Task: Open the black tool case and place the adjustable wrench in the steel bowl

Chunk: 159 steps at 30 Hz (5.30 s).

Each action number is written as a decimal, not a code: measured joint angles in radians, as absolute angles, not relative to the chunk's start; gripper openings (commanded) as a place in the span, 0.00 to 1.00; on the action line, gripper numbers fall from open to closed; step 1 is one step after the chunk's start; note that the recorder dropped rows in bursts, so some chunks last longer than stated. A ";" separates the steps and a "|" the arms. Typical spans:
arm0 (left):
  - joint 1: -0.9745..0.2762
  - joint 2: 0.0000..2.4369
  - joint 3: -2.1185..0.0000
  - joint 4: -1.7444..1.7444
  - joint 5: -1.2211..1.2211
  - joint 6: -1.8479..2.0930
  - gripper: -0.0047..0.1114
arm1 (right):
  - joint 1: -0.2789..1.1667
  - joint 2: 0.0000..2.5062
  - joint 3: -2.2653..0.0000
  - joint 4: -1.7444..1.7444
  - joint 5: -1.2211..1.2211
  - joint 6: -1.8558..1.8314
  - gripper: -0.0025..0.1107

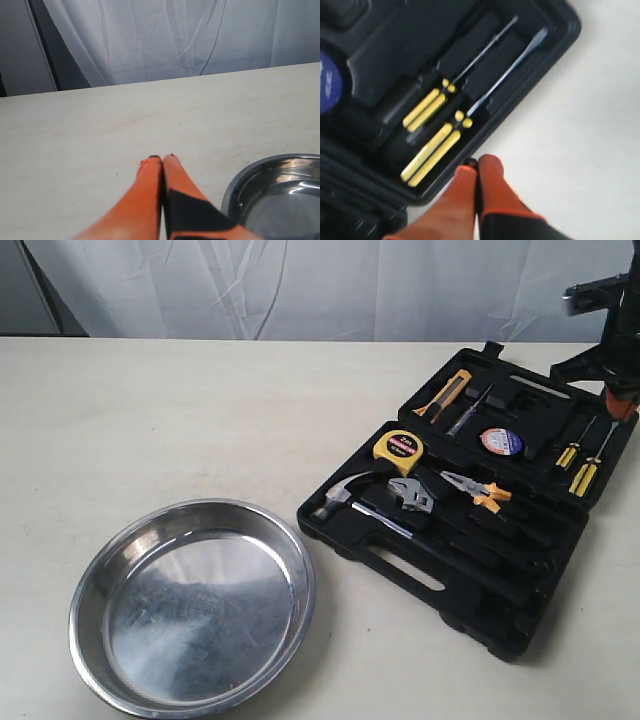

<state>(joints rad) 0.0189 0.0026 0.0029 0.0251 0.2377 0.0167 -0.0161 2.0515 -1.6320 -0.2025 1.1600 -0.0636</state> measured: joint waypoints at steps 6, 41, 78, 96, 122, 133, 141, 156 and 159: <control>0.019 0.003 0.003 0.025 0.238 0.017 0.04 | 0.006 2.044 -1.606 0.066 1.211 -0.206 0.01; 0.019 0.003 0.003 0.025 0.238 0.017 0.04 | 0.223 2.034 -1.430 0.946 0.268 -0.696 0.01; 0.019 0.003 0.003 0.025 0.238 0.017 0.04 | 0.180 1.968 -1.395 0.274 1.218 -0.342 0.05; 0.019 0.003 0.003 0.025 0.238 0.017 0.04 | 0.282 1.968 -1.335 0.205 1.107 -0.584 0.45; 0.019 0.003 0.003 0.025 0.238 0.017 0.04 | 0.331 2.097 -1.324 0.155 0.984 -0.621 0.05; 0.019 0.003 0.003 0.025 0.238 0.017 0.04 | 0.340 2.094 -1.326 0.141 1.001 -0.621 0.02; 0.019 0.003 0.003 0.025 0.238 0.017 0.04 | 0.341 2.024 -1.307 0.141 1.034 -0.604 0.02; 0.019 0.003 0.003 0.025 0.238 0.017 0.04 | 0.342 1.900 -1.307 0.316 1.055 -0.627 0.02; 0.019 0.003 0.003 0.025 0.238 0.017 0.04 | 0.367 1.883 -1.307 0.387 1.055 -0.645 0.02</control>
<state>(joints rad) 0.0189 0.0026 0.0029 0.0251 0.2377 0.0167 0.3668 1.8828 -1.3070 0.3866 1.0550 -0.6454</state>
